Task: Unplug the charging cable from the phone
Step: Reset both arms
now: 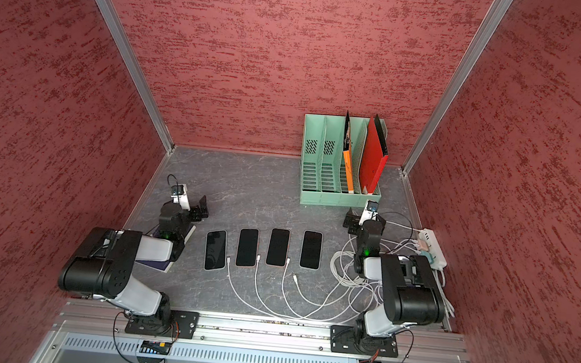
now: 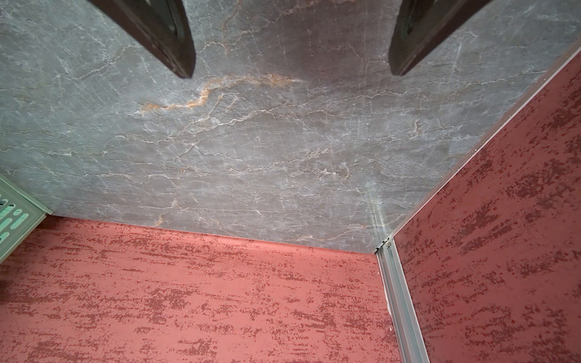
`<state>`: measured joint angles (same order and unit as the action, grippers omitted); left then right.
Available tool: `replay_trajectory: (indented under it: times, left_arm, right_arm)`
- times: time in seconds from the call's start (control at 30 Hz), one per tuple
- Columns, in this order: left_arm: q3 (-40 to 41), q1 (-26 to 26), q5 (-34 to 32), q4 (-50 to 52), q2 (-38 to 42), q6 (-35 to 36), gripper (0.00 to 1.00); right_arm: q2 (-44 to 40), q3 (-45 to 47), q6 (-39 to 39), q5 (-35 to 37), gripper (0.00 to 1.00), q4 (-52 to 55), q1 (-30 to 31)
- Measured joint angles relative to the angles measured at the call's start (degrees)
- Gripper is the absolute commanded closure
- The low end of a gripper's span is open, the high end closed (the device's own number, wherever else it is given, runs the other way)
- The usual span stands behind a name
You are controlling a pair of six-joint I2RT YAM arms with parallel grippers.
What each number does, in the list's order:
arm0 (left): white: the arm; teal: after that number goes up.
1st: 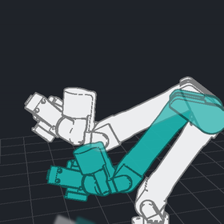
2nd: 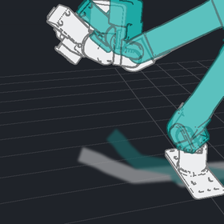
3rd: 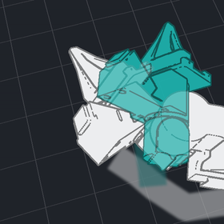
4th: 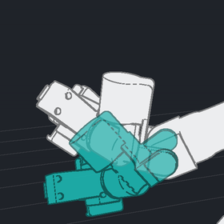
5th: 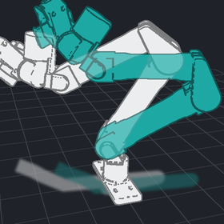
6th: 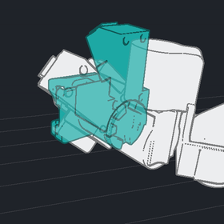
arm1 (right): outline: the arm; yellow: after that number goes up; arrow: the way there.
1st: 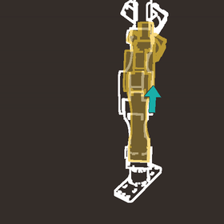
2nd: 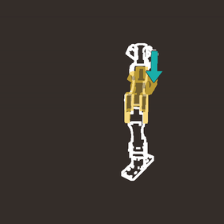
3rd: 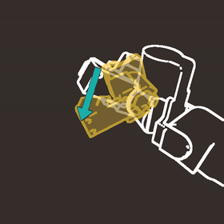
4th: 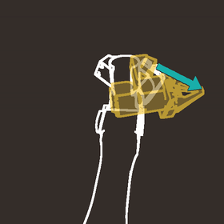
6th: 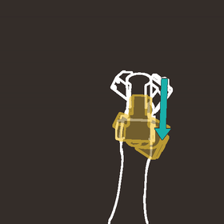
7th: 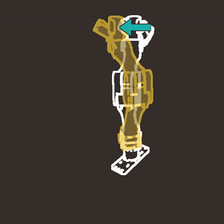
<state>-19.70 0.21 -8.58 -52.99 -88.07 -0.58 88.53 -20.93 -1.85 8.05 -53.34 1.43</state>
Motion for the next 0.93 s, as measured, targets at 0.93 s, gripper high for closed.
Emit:
replay_trajectory:
  times: [0.93]
  left_arm:
    - [0.0,0.0,0.7,0.0,0.0,0.0,0.00]
  right_arm:
    - [0.0,0.0,0.0,-0.1,0.01,0.0,0.0]
